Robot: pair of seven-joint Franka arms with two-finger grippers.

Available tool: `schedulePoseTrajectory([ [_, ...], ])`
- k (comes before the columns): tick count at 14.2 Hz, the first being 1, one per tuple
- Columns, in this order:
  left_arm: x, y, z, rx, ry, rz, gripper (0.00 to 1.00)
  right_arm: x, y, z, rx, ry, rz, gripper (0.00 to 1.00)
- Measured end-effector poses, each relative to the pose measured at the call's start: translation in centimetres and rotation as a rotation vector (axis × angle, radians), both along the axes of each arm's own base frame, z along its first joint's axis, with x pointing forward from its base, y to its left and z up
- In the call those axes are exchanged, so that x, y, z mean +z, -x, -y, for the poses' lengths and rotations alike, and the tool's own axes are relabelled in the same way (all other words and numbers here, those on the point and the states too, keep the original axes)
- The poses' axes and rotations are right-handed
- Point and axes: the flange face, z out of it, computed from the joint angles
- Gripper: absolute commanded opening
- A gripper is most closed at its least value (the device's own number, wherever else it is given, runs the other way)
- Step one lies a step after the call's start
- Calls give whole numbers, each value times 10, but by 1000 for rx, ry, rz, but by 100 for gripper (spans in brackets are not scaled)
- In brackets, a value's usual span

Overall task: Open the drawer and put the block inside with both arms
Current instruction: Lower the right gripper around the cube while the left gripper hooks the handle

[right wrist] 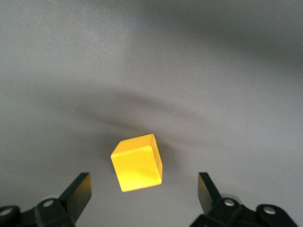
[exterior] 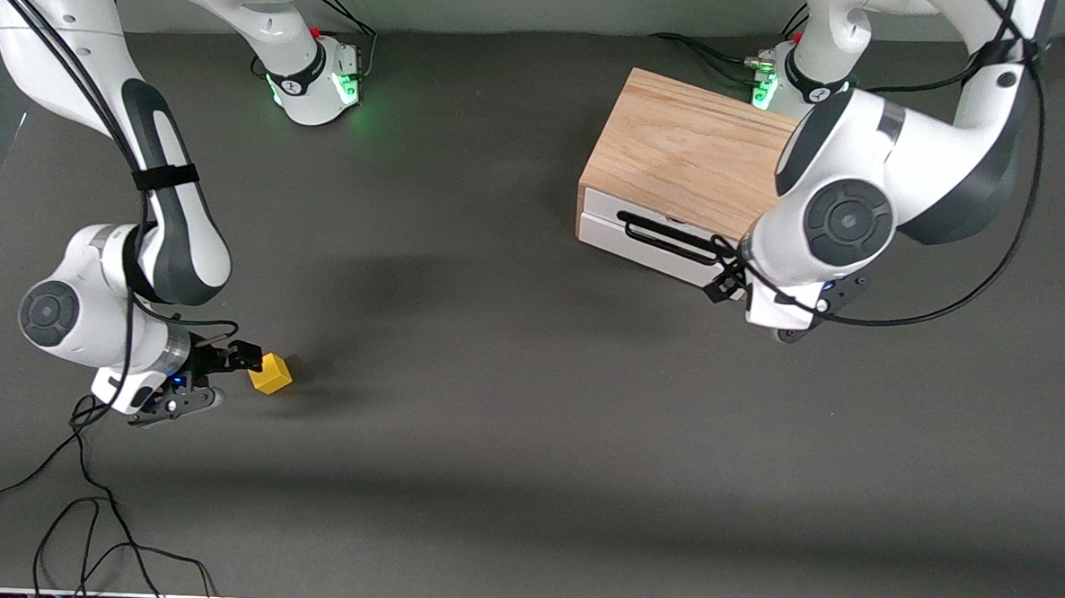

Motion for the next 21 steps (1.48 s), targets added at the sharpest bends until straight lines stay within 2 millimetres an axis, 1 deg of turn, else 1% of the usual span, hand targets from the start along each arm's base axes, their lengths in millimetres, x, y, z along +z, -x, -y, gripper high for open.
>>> schedulePoseTrajectory([
  [2, -11, -1, 2, 65, -5, -24, 98, -12, -1, -1, 17, 0, 0, 100],
  [5, -30, -3, 7, 157, -8, -63, 97, -13, -1, 0, 19, 0, 0, 100],
  [7, -45, -2, 17, 203, -19, -86, 97, -13, -1, 0, 19, 0, 1, 100],
  [9, -63, 2, 32, 237, -44, -101, 96, -17, -1, 0, 19, 1, 11, 100],
  [10, -71, 4, 38, 244, -55, -111, 95, -22, -1, 0, 18, 1, 20, 100],
  [12, -86, 5, 40, 250, -71, -132, 91, -34, 3, 1, 17, 3, 22, 100],
  [15, -109, 6, 42, 247, -91, -169, 90, -48, 7, 1, 16, 4, 35, 100],
  [18, -128, 12, 51, 252, -116, -194, 90, -62, 14, 1, 15, 6, 54, 100],
  [21, -141, 16, 58, 262, -141, -209, 90, -67, 16, 0, 15, 6, 58, 100],
])
